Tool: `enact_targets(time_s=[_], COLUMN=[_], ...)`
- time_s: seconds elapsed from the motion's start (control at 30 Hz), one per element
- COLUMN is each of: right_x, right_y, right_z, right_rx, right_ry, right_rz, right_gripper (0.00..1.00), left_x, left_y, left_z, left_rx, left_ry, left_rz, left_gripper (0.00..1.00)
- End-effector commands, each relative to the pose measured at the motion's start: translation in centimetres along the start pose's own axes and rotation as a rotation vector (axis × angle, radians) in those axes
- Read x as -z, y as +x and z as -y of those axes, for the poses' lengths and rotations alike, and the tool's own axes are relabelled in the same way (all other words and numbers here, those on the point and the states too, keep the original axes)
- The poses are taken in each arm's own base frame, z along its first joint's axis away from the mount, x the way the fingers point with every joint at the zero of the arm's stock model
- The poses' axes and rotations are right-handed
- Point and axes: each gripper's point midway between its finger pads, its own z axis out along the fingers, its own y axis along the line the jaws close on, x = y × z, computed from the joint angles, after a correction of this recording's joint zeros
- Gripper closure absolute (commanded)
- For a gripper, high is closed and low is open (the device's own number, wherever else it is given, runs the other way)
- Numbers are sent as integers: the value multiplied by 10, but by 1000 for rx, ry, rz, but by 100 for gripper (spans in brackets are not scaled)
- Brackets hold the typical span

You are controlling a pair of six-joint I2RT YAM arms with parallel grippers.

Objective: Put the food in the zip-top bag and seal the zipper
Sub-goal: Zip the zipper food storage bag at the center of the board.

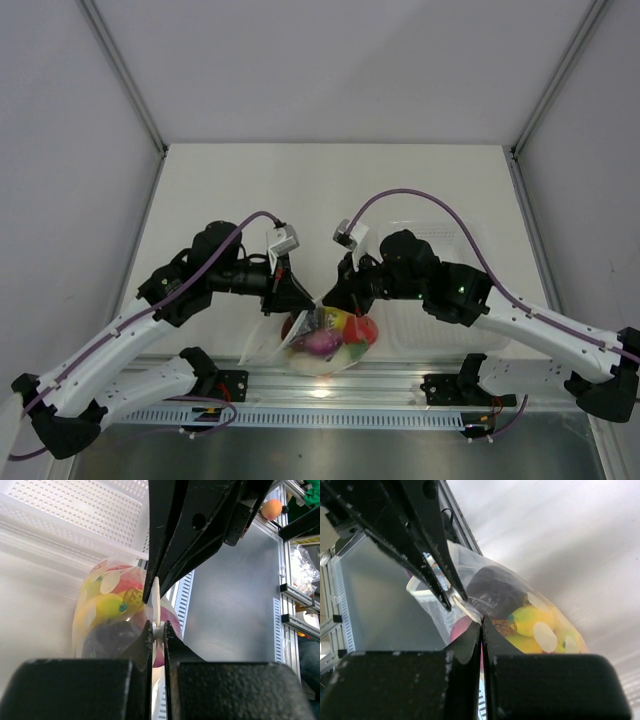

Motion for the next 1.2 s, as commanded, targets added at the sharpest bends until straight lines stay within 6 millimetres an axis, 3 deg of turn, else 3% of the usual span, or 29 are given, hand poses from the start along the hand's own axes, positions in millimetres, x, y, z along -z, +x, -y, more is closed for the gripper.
enact_targets(time_s=[0.0,0.03,0.07,0.13,0.17,0.23,0.3,0.83,1.03,1.1,1.17], right_x=[16,19,25,30,33,38,35,-4,-9,-10,-11], right_y=[-22,-21,-22,-25,-22,-26,-17,-15,-19,-18,-19], right_z=[-19,-22,-27,-27,-27,-30,-28,-10,-17,-17,-18], right_rx=[113,138,164,233,257,333,371,508,512,513,511], right_ry=[-80,-102,-124,-123,-127,-144,-165,-160,-195,-197,-200], right_rz=[95,89,90,96,75,68,-4,-158,-158,-170,-173], right_gripper=[100,100,94,75,59,53,49,48,57,69,72], left_x=[6,7,8,7,8,8,9,8,4,4,4], left_y=[7,4,0,0,-4,-6,-7,-6,-5,-5,-6], left_z=[7,8,10,10,12,14,18,25,24,24,24], left_rx=[-7,-17,-27,-36,-41,-43,-45,-44,-32,-30,-33], left_ry=[12,9,11,16,23,34,55,101,110,113,115], left_rz=[-12,-3,5,-7,-4,-10,-9,-14,-23,-25,-23], left_gripper=[100,99,99,100,99,100,100,99,99,100,99])
